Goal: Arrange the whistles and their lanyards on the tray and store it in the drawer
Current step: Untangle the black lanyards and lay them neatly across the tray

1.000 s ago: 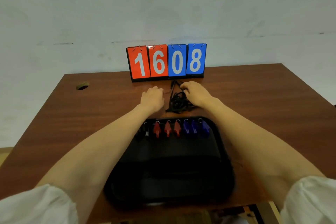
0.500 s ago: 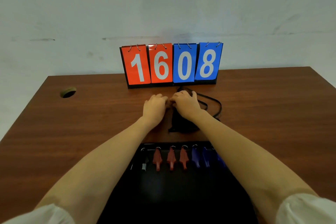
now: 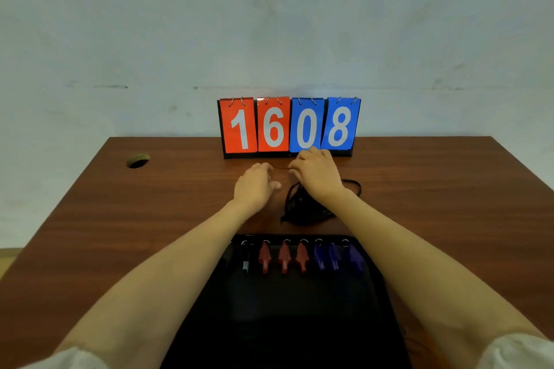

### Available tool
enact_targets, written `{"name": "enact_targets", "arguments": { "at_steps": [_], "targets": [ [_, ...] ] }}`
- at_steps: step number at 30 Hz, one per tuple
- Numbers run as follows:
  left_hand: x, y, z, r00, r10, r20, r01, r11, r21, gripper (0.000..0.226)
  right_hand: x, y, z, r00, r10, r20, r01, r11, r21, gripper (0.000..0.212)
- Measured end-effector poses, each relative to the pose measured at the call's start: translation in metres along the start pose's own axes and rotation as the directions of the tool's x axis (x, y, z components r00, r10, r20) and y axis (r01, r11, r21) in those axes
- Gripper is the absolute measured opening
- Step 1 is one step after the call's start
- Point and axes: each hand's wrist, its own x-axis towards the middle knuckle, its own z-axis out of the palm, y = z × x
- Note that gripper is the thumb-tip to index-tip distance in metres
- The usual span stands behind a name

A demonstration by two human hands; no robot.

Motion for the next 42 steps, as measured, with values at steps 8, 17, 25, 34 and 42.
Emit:
{"name": "enact_targets", "arguments": {
  "at_steps": [8,17,25,34,42],
  "targets": [
    [-0.041,0.071,-0.050,0.979,0.192,-0.074,-0.202,0.833,-0.515,0.020,-0.020,-0.011,-0.103,0.920,0.103,-0.377,0.047,0.928,0.369,0.022],
    [-0.082,0.094,-0.125,0.944,0.188,-0.270,-0.278,0.895,-0.350,0.020,-0.057,0.000,-0.212,0.729,0.148,-0.668,-0.027,0.982,0.187,0.020],
    [-0.108,0.066,-0.178,0.883,0.256,-0.393,-0.256,0.965,0.054,0.030,-0.089,0.004,-0.238,0.750,0.213,-0.626,-0.171,0.977,0.127,0.025],
    [-0.141,0.022,-0.182,0.902,0.217,-0.373,-0.171,0.973,0.153,0.028,-0.124,0.008,-0.219,0.817,0.285,-0.502,-0.305,0.951,0.045,0.027],
    [-0.157,-0.002,-0.160,0.948,0.051,-0.315,-0.070,0.996,-0.049,0.024,-0.141,-0.013,-0.191,0.876,0.438,-0.203,-0.318,0.839,0.441,0.027]
  ]
}}
